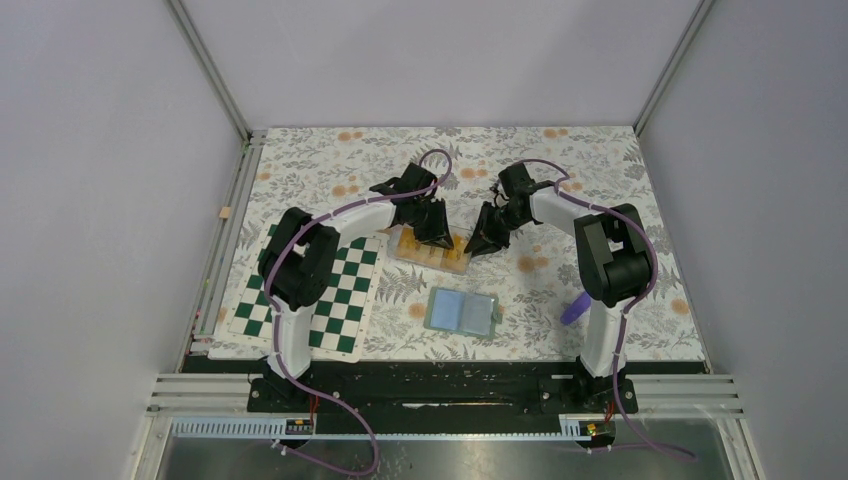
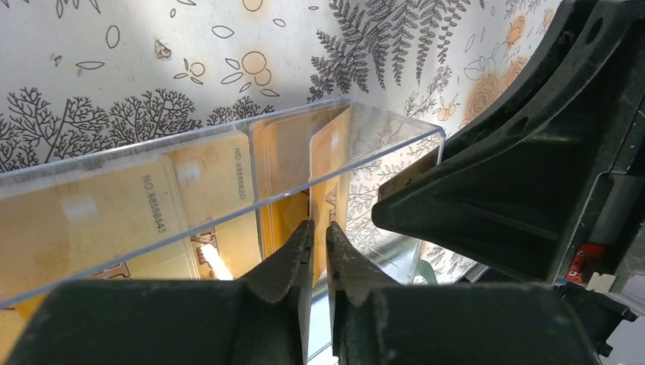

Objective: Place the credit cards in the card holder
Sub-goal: Pick up the credit card from the storage box.

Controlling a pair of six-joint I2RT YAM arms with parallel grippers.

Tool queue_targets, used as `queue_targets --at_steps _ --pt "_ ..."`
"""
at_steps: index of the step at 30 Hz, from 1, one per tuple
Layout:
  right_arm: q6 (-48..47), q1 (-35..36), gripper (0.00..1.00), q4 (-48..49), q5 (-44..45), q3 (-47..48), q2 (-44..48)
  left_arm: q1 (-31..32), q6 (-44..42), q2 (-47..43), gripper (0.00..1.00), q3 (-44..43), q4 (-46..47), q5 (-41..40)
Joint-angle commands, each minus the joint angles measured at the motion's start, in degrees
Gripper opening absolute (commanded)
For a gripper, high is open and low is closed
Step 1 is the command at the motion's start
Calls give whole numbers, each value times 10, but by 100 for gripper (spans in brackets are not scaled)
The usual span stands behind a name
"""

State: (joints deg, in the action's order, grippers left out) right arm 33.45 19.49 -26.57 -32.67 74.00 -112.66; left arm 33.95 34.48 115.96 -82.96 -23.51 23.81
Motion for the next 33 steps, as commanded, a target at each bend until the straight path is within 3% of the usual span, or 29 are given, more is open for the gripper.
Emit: queue_targets --at_steps 1,10,17,29,31,33 --pt "10 12 8 20 -42 -3 7 22 3 -18 11 -2 39 57" --pt "10 12 8 19 -44 -1 5 33 6 -14 17 -2 55 83" --pt "8 12 8 19 -46 0 5 33 -15 12 18 -27 -22 17" --pt "4 12 9 14 -48 1 13 22 2 24 18 -20 -43 -36" --pt "1 12 9 10 -48 4 14 21 3 25 14 -20 -36 -30" --pt "-1 12 10 7 -46 7 19 21 3 24 4 -23 -35 -27"
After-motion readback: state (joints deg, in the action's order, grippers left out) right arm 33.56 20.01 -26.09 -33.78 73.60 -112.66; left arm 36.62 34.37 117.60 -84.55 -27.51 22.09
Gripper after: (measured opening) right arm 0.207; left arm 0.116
